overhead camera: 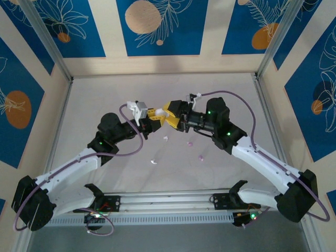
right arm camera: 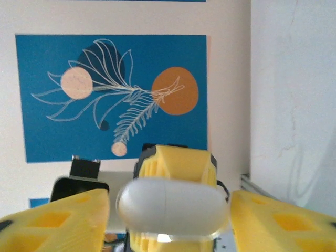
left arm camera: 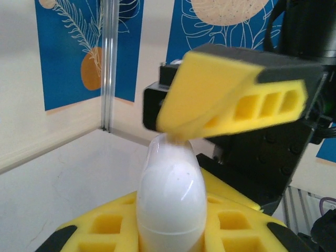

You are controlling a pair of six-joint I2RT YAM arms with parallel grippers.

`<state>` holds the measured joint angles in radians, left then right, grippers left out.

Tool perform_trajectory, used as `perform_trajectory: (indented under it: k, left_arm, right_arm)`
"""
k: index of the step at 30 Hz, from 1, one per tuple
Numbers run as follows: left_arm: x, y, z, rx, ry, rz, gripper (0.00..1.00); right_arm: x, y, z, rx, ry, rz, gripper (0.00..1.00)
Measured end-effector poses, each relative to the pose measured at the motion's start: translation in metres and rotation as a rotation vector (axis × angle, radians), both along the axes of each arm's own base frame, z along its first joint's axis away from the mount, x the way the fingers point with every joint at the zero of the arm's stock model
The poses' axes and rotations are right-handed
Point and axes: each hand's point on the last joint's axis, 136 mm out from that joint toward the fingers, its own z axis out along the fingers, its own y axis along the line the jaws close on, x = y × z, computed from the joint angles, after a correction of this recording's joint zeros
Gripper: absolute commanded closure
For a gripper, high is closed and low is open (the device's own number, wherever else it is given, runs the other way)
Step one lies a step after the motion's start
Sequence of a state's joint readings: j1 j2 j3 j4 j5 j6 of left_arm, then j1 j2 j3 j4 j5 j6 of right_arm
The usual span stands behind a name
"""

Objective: Insert the wireless bluetooth earbuds into the charging case

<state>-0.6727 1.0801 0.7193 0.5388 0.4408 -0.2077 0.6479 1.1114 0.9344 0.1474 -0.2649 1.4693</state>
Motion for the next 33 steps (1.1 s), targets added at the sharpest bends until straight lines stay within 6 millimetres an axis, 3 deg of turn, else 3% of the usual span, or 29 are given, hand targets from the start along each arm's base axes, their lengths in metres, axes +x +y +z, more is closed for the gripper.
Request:
perform_trajectory:
  k: [7,15,18,26,33]
  left_arm:
    - [-0.004,0.002,0.005,-0.011,-0.005,-0.009,0.84]
    - [-0.010,0.001,0.007,-0.022,0.006,-0.041,0.84]
    - [-0.012,0.000,0.007,-0.023,0.009,-0.052,0.84]
    - [-0.015,-0.001,0.007,-0.032,0.024,-0.070,0.84]
    - [-0.016,-0.002,0.007,-0.033,0.035,-0.081,0.84]
  right_arm:
    - [0.001,-0.026,0.006,-0.220,-0.227,-0.003,0.28]
    - [-0.015,-0.031,0.029,-0.397,-0.484,0.110,0.30]
    - [-0.015,-0.028,0.029,-0.427,-0.514,0.148,0.31]
    - [-0.011,-0.021,0.005,-0.506,-0.492,0.239,0.32]
    - [-0.011,-0.020,0.002,-0.518,-0.491,0.258,0.35]
